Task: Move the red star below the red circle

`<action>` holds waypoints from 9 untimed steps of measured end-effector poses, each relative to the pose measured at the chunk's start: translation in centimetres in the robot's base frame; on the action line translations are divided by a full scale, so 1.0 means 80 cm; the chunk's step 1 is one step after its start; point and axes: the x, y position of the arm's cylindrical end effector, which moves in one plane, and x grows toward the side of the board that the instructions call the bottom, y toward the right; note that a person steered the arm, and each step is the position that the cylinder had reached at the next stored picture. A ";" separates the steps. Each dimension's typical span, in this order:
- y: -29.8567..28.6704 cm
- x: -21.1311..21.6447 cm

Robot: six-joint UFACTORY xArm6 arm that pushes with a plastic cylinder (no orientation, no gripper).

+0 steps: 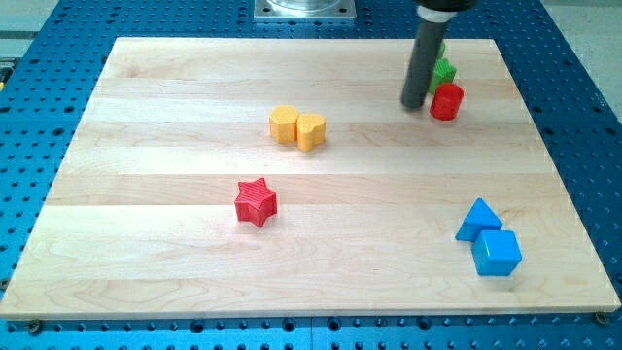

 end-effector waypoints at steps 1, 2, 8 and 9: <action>-0.023 0.063; 0.088 0.080; 0.046 0.187; -0.074 0.271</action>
